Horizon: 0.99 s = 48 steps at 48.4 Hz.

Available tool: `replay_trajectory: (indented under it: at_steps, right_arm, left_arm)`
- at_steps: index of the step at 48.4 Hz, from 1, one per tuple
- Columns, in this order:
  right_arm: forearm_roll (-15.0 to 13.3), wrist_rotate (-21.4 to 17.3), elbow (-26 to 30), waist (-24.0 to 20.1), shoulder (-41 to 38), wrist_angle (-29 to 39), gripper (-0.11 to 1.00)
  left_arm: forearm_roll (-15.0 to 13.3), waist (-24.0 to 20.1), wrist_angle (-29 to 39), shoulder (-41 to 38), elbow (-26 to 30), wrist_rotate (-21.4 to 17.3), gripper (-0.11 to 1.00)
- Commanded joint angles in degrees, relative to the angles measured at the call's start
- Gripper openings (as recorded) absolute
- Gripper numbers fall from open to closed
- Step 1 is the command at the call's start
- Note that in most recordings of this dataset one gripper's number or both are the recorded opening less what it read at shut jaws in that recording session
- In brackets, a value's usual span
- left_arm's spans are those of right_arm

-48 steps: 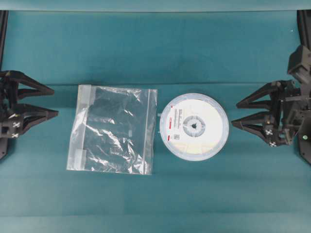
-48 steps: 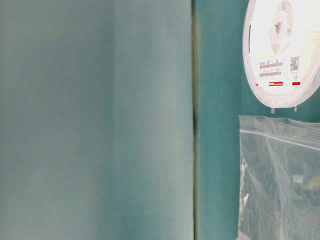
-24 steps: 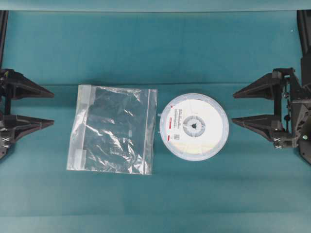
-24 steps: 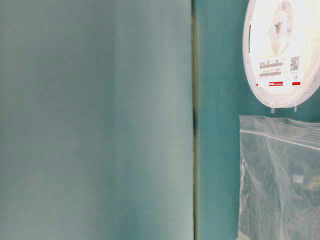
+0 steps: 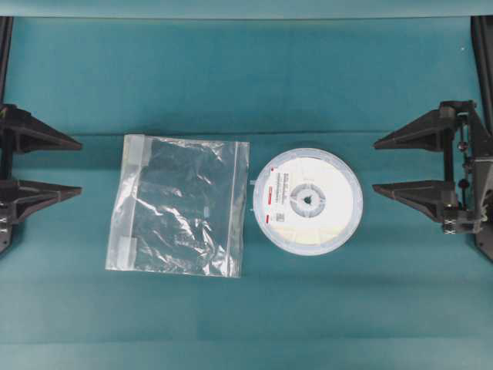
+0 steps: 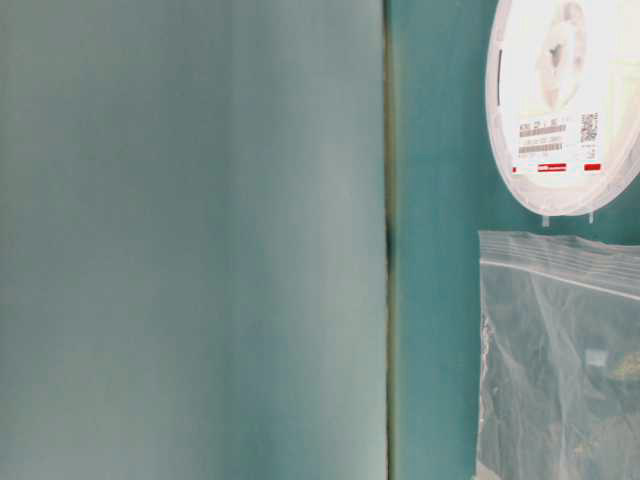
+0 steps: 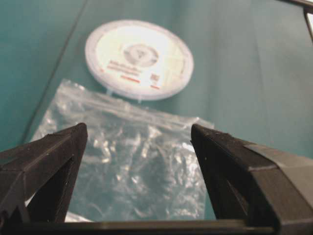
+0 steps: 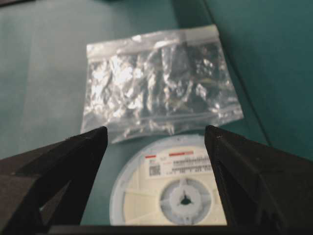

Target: Take out the reel from the clear zip bag.

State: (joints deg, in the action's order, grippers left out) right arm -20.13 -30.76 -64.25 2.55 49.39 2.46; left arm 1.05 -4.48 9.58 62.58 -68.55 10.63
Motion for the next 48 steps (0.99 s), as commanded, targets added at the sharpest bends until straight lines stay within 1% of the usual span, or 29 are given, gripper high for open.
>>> replay_trajectory:
  at_steps: [1, 12, 29, 32, 40, 43, 48]
  right_arm:
    - [-0.2, 0.8, 1.3, -0.1, 0.5, -0.2, 0.90]
    - [-0.4, 0.8, 1.4, -0.4, 0.8, -0.4, 0.89]
    - [-0.4, 0.7, 1.3, -1.1, 0.8, 0.0, 0.89]
    - [-0.4, 0.7, 1.3, -1.1, 0.8, -0.1, 0.89]
    - [-0.4, 0.8, 1.3, -1.1, 0.8, -0.1, 0.89]
    - [-0.4, 0.8, 1.3, -1.2, 0.8, 0.0, 0.89]
    - [-0.5, 0.8, 1.3, -1.3, 0.8, 0.0, 0.89]
  left_arm:
    - [0.1, -0.1, -0.3, -0.2, 2.1, -1.1, 0.92]
    - [0.1, -0.1, -0.3, -0.2, 2.5, -2.8, 0.92]
    - [0.1, 0.0, -0.3, 0.0, 2.6, -3.3, 0.92]
    - [0.1, -0.1, -0.3, 0.0, 2.6, -4.2, 0.92]
    - [0.1, 0.0, -0.2, 0.4, 2.7, -8.5, 0.92]
    - [0.1, 0.0, -0.3, 0.4, 2.8, -9.6, 0.92]
    - [0.1, 0.0, -0.3, 0.6, 2.8, -10.2, 0.92]
